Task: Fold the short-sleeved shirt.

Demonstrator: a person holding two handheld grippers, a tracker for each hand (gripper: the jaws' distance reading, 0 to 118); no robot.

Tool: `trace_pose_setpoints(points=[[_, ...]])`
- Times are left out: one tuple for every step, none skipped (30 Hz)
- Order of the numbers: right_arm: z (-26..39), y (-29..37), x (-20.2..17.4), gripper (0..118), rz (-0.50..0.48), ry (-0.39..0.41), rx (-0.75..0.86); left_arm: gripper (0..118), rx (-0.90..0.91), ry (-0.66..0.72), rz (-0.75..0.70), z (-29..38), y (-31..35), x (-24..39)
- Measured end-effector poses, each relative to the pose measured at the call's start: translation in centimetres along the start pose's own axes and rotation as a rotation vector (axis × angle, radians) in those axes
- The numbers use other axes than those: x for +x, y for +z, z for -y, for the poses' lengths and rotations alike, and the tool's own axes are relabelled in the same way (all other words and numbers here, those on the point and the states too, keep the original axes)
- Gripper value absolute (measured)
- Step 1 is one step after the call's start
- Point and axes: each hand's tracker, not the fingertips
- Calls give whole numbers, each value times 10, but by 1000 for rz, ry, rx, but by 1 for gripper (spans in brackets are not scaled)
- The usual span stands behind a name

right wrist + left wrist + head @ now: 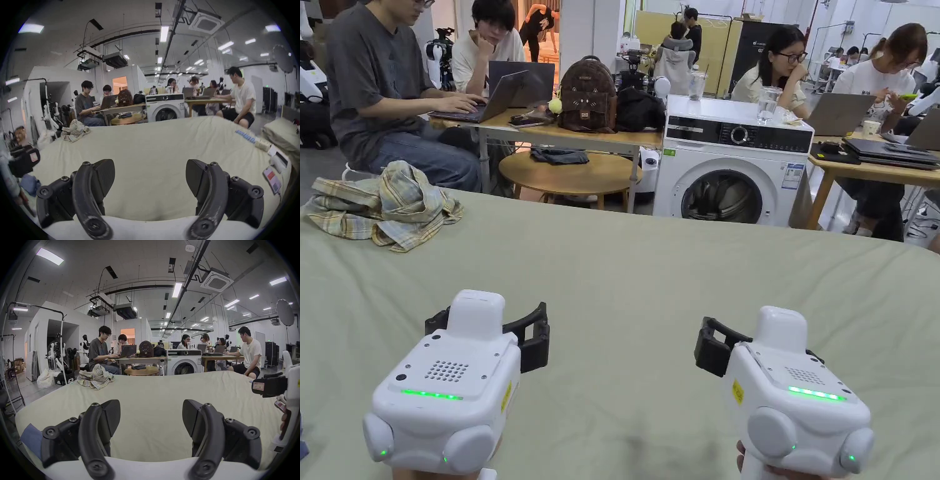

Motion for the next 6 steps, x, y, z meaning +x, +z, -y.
trace_pose_setpoints(points=[[0, 0, 2, 91, 1, 3, 1, 79, -1, 1, 0, 1, 0, 0], [0, -1, 3, 91, -11, 2, 4, 79, -1, 3, 0, 1, 0, -1], [1, 0, 4, 91, -17, 1, 6, 79, -1, 5, 1, 2, 0, -1], [2, -1, 5, 91, -22, 2, 12, 79, -2, 7, -1, 2, 0, -1], [2, -1, 6, 91, -27, -1, 16, 79, -2, 10, -3, 2, 0, -2], [2, -2, 7, 91, -34, -4, 16, 79, -3, 12, -4, 2, 0, -2]])
